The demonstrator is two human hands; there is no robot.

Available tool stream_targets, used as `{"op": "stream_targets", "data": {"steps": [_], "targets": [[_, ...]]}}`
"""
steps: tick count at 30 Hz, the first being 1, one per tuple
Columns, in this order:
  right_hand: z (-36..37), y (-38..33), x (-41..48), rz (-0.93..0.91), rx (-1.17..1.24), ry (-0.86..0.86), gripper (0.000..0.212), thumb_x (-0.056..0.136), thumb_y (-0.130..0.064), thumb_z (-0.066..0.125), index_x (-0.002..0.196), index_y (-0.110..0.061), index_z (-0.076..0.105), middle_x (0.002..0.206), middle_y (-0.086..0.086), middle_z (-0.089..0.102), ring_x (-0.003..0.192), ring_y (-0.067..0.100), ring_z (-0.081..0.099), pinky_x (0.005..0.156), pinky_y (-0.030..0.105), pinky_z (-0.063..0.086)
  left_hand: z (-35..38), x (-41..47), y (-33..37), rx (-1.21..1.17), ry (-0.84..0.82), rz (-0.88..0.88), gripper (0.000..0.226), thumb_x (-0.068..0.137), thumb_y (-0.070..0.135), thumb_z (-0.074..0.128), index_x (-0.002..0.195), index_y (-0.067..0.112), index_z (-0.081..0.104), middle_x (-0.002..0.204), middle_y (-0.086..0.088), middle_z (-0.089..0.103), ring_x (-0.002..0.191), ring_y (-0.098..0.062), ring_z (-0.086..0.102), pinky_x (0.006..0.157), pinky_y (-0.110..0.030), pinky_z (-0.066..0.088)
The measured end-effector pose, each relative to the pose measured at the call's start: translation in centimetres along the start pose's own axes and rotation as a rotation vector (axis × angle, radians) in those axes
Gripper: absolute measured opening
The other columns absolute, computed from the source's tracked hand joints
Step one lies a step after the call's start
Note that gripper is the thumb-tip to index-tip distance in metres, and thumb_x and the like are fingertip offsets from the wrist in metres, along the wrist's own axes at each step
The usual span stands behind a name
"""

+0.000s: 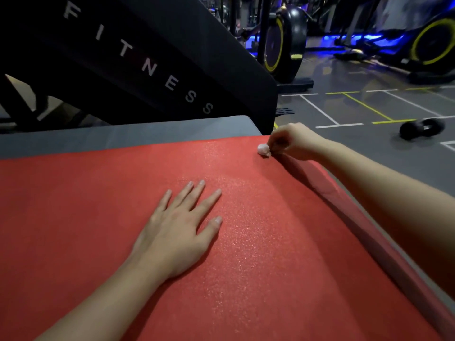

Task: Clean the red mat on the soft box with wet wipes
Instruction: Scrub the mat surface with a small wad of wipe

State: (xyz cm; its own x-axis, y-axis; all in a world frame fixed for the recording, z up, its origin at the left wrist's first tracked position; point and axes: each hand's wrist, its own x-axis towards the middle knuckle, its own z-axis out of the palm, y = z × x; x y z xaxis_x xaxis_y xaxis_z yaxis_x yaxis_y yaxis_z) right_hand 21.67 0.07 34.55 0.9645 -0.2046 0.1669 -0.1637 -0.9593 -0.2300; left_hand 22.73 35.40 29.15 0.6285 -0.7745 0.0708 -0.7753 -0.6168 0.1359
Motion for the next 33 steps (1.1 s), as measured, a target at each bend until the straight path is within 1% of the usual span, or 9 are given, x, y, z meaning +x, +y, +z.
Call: {"op": "stream_targets", "data": {"steps": [4, 7, 13, 18, 21, 26, 28, 30, 33], "targets": [[2.3, -0.1, 0.6, 0.086, 0.115, 0.177, 0.011, 0.086, -0.016, 0.066, 0.078, -0.017, 0.073, 0.078, 0.0, 0.059, 0.078, 0.021, 0.059, 0.065, 0.028, 0.036, -0.1, 0.0, -0.1, 0.005, -0.019, 0.001, 0.072, 0.086, 0.072, -0.006, 0.156, 0.056, -0.002, 0.169, 0.018, -0.009, 0.153, -0.001, -0.016, 0.128, -0.04, -0.004], [1.7, -0.6, -1.0, 0.129, 0.126, 0.13, 0.012, 0.085, -0.015, 0.067, 0.084, -0.024, 0.075, 0.08, -0.005, 0.062, 0.081, 0.016, 0.059, 0.067, 0.025, 0.037, -0.2, -0.1, -0.1, 0.007, -0.024, 0.001, 0.073, 0.086, 0.072, -0.005, 0.157, 0.055, 0.0, 0.17, 0.016, -0.007, 0.154, -0.002, -0.014, 0.128, -0.041, -0.004], [-0.7, -2.0, -9.4, -0.012, 0.08, -0.03, 0.012, 0.084, -0.021, 0.07, 0.087, -0.03, 0.076, 0.077, -0.013, 0.065, 0.069, 0.003, 0.056, 0.065, 0.017, 0.042, 0.3, 0.1, -0.2, -0.01, 0.005, 0.0, 0.076, 0.085, 0.072, -0.002, 0.158, 0.053, 0.006, 0.17, 0.014, -0.001, 0.155, -0.003, -0.007, 0.128, -0.041, -0.002], [0.2, -2.5, -9.4, 0.108, 0.077, 0.1, 0.009, 0.089, -0.024, 0.068, 0.084, -0.022, 0.075, 0.077, -0.005, 0.062, 0.078, 0.019, 0.061, 0.065, 0.026, 0.038, 0.3, 0.2, -0.3, -0.012, -0.012, -0.005, 0.076, 0.086, 0.073, -0.002, 0.158, 0.052, 0.007, 0.17, 0.014, 0.001, 0.156, -0.004, -0.006, 0.128, -0.042, -0.002], [-0.5, -3.5, -11.9, 0.125, 0.068, 0.016, 0.012, 0.083, -0.017, 0.067, 0.087, -0.026, 0.075, 0.08, -0.005, 0.065, 0.078, 0.015, 0.06, 0.066, 0.025, 0.04, 0.2, 0.0, -0.3, 0.0, -0.014, -0.004, 0.077, 0.085, 0.073, -0.004, 0.159, 0.051, 0.004, 0.17, 0.014, -0.001, 0.156, -0.005, -0.006, 0.128, -0.042, -0.002], [-3.5, -5.2, -20.5, 0.005, 0.062, -0.173, 0.017, 0.082, -0.012, 0.063, 0.085, -0.027, 0.072, 0.078, -0.013, 0.062, 0.07, 0.004, 0.054, 0.068, 0.021, 0.043, 0.2, 0.1, -0.3, -0.016, -0.003, 0.0, 0.081, 0.082, 0.073, -0.005, 0.159, 0.051, 0.006, 0.171, 0.012, 0.0, 0.156, -0.006, -0.006, 0.128, -0.043, -0.003], [-2.8, -5.5, -21.1, -0.005, 0.057, -0.134, 0.016, 0.084, -0.013, 0.064, 0.085, -0.026, 0.073, 0.079, -0.011, 0.061, 0.07, 0.005, 0.054, 0.067, 0.022, 0.043, 0.3, 0.0, -0.3, -0.014, -0.014, -0.001, 0.082, 0.081, 0.074, -0.006, 0.159, 0.051, 0.006, 0.171, 0.012, 0.0, 0.156, -0.007, -0.005, 0.128, -0.043, -0.003], [-1.5, -5.7, -20.6, 0.032, 0.054, -0.017, 0.013, 0.086, -0.015, 0.064, 0.084, -0.025, 0.073, 0.081, -0.005, 0.06, 0.072, 0.013, 0.058, 0.067, 0.027, 0.045, 0.3, 0.2, -0.3, -0.006, -0.02, -0.001, 0.081, 0.082, 0.074, -0.005, 0.159, 0.05, 0.006, 0.171, 0.011, 0.0, 0.156, -0.008, -0.004, 0.128, -0.044, -0.002], [-0.6, -6.4, -20.0, 0.142, 0.075, 0.058, 0.01, 0.088, -0.016, 0.064, 0.082, -0.019, 0.071, 0.081, 0.003, 0.06, 0.078, 0.025, 0.06, 0.067, 0.03, 0.041, 0.0, 0.1, -0.3, 0.0, -0.038, -0.007, 0.068, 0.095, 0.07, 0.01, 0.159, 0.05, 0.008, 0.171, 0.01, 0.001, 0.157, -0.008, -0.003, 0.128, -0.044, -0.002]]}}
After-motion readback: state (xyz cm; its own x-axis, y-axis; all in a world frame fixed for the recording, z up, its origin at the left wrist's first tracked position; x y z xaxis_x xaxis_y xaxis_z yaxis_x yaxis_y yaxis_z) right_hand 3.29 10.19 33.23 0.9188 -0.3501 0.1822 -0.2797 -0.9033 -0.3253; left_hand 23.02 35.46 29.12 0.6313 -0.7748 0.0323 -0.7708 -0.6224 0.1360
